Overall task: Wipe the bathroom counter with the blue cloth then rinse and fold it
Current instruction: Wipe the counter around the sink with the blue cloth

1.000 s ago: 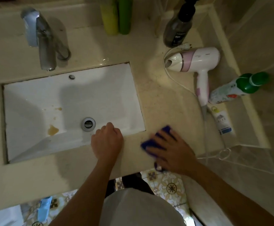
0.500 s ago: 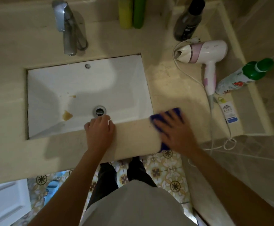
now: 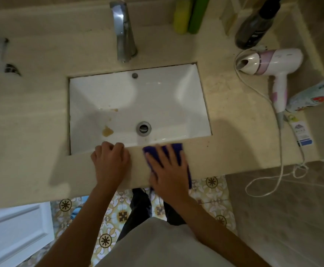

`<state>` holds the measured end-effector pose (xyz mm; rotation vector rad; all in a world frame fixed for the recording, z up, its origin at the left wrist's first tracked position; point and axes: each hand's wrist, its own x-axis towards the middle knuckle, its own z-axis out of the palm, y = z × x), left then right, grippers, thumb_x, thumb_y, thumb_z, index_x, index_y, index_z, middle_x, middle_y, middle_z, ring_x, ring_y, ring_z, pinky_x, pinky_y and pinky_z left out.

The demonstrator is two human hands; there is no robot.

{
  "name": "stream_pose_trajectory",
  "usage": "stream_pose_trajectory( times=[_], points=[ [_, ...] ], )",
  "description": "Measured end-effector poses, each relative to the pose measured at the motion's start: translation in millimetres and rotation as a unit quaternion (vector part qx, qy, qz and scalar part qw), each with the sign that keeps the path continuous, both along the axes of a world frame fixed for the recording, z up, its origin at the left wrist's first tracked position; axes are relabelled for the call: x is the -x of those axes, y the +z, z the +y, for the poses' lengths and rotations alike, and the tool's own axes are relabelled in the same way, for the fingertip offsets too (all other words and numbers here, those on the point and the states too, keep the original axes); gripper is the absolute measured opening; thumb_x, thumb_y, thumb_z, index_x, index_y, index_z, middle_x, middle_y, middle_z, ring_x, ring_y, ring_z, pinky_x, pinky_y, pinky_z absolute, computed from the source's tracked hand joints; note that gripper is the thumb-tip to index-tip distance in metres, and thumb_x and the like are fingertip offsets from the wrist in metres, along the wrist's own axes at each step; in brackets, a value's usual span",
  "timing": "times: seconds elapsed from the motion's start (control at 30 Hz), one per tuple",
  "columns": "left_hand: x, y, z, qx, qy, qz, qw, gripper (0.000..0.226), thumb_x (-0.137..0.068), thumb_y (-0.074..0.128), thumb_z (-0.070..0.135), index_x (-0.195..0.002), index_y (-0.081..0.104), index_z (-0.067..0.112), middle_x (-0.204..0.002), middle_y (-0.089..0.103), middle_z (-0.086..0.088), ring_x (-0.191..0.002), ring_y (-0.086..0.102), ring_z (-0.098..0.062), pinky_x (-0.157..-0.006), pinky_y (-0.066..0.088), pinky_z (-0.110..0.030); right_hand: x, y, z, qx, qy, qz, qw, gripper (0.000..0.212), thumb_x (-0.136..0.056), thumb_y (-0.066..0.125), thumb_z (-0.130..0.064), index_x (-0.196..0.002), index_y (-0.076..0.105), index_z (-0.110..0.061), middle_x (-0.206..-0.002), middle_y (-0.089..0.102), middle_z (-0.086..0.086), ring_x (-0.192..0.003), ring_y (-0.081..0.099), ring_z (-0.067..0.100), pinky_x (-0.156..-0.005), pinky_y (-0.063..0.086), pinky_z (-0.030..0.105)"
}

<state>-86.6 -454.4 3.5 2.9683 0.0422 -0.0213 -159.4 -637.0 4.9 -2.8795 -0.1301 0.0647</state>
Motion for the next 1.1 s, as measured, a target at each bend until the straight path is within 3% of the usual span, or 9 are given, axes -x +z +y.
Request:
stream_pose_trajectory(
  times=[0.1, 0.17, 0.33, 0.43, 0.63, 0.77, 0.87, 1.0, 1.1],
  points=[
    [-3, 1, 9, 0.015, -0.018, 0.008, 1.0, 0.024, -0.086, 0.049, 0.029, -0.089, 0.068, 0.015, -0.086, 0.054, -0.011, -0.085, 0.05, -0.033, -0.079, 0.035, -0.044, 0, -6, -12, 0.014, 0.129, -0.016, 0.991, 0.052, -0.095, 0.052, -0.039, -0.147, 0.047, -0.036, -0.156, 0.046, 0.0, -0.146, 0.038, 0.032, -0.117, 0.025, 0.061],
    [-4, 2, 18, 0.019, -0.054, 0.017, 0.998, 0.025, -0.087, 0.048, 0.029, -0.095, 0.069, 0.016, -0.09, 0.057, -0.009, -0.086, 0.052, -0.033, -0.079, 0.037, -0.044, -5, -12, -60, 0.057, 0.118, -0.03, 0.991, 0.057, -0.092, 0.053, -0.035, -0.149, 0.046, -0.033, -0.153, 0.049, 0.005, -0.143, 0.041, 0.034, -0.115, 0.027, 0.062],
    [-8, 4, 67, 0.011, -0.11, 0.022, 0.994, 0.037, -0.088, 0.044, 0.034, -0.105, 0.069, 0.014, -0.106, 0.062, -0.012, -0.097, 0.055, -0.036, -0.082, 0.041, -0.047, -7, -10, -114, 0.089, -0.263, 0.026, 0.96, 0.054, -0.094, 0.042, -0.031, -0.147, 0.048, -0.021, -0.157, 0.042, 0.012, -0.145, 0.036, 0.037, -0.115, 0.028, 0.061],
    [-8, 4, 107, 0.013, -0.07, 0.021, 0.997, 0.038, -0.088, 0.044, 0.035, -0.106, 0.069, 0.013, -0.107, 0.061, -0.014, -0.101, 0.055, -0.039, -0.086, 0.041, -0.049, -22, -2, -38, 0.097, -0.328, 0.025, 0.939, 0.057, -0.092, 0.041, -0.032, -0.148, 0.046, -0.023, -0.156, 0.042, 0.012, -0.144, 0.034, 0.038, -0.113, 0.027, 0.063],
    [-2, 0, 123, 0.027, -0.07, 0.027, 0.997, 0.036, -0.088, 0.042, 0.033, -0.102, 0.067, 0.012, -0.098, 0.059, -0.013, -0.092, 0.055, -0.036, -0.081, 0.04, -0.045, -12, -3, 130, 0.032, 0.018, 0.024, 0.999, 0.059, -0.093, 0.047, -0.038, -0.152, 0.039, -0.035, -0.16, 0.038, 0.001, -0.149, 0.031, 0.033, -0.118, 0.021, 0.062],
    [-1, -3, 123, 0.026, -0.065, 0.02, 0.997, 0.035, -0.087, 0.044, 0.032, -0.105, 0.067, 0.012, -0.1, 0.06, -0.011, -0.095, 0.054, -0.035, -0.084, 0.038, -0.045, -9, -11, 80, 0.049, 0.158, -0.008, 0.986, 0.054, -0.095, 0.052, -0.043, -0.147, 0.046, -0.036, -0.154, 0.048, 0.0, -0.145, 0.04, 0.031, -0.116, 0.029, 0.058],
    [-2, -5, 126, 0.022, -0.08, 0.015, 0.996, 0.033, -0.088, 0.047, 0.03, -0.107, 0.067, 0.013, -0.102, 0.06, -0.011, -0.096, 0.053, -0.034, -0.086, 0.037, -0.044, -13, -16, -2, 0.076, -0.011, -0.008, 0.997, 0.053, -0.096, 0.045, -0.038, -0.148, 0.044, -0.029, -0.153, 0.048, 0.009, -0.143, 0.041, 0.034, -0.11, 0.035, 0.061],
    [-4, -4, 123, 0.011, -0.069, 0.008, 0.998, 0.025, -0.086, 0.054, 0.025, -0.101, 0.068, 0.012, -0.097, 0.059, -0.011, -0.092, 0.053, -0.034, -0.083, 0.037, -0.043, -26, -10, -18, 0.099, -0.282, 0.014, 0.954, 0.052, -0.099, 0.04, -0.038, -0.149, 0.046, -0.023, -0.157, 0.043, 0.01, -0.145, 0.037, 0.037, -0.114, 0.03, 0.062],
    [-4, 2, 114, 0.019, -0.038, 0.022, 0.999, 0.022, -0.083, 0.055, 0.021, -0.095, 0.069, 0.009, -0.094, 0.06, -0.013, -0.09, 0.053, -0.035, -0.082, 0.038, -0.044, -42, -4, 47, 0.098, -0.273, 0.025, 0.957, 0.057, -0.095, 0.049, -0.036, -0.15, 0.039, -0.027, -0.159, 0.038, 0.007, -0.145, 0.032, 0.037, -0.115, 0.027, 0.062]
  ],
)
